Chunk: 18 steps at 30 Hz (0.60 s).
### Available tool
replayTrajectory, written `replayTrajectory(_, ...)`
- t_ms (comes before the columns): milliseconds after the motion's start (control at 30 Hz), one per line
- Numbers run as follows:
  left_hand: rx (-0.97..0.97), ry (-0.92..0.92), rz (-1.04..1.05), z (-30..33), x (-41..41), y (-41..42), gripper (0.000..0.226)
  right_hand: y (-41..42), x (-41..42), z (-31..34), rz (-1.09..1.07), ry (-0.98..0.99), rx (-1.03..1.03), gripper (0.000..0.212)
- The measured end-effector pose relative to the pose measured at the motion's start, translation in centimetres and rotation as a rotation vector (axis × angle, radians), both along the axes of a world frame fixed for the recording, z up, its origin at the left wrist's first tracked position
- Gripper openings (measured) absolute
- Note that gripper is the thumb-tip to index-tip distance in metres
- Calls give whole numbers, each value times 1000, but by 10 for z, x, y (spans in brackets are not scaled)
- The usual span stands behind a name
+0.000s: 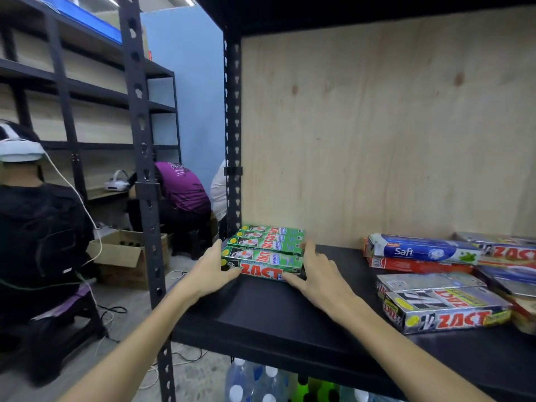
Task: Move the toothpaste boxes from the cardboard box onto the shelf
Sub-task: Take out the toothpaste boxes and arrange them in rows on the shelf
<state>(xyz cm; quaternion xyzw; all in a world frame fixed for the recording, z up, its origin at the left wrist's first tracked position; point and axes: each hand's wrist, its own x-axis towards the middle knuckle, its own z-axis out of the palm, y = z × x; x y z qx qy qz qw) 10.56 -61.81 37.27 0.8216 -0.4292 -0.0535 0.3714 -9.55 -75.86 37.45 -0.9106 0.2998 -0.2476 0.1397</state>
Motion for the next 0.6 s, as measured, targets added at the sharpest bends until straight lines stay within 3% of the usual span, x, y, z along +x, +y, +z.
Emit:
replayTrajectory(233,13,13,-33,5,22,-10,59,-12,5,-18,-9,-214,238,72)
replayTrajectory(367,-75,30,4,-5,24,-13,74,-21,9,-22,-2,-234,277,73)
replayTrajectory(600,-112,36,-7,-11,26,-12,81,-29,12,-25,45,-222,278,76)
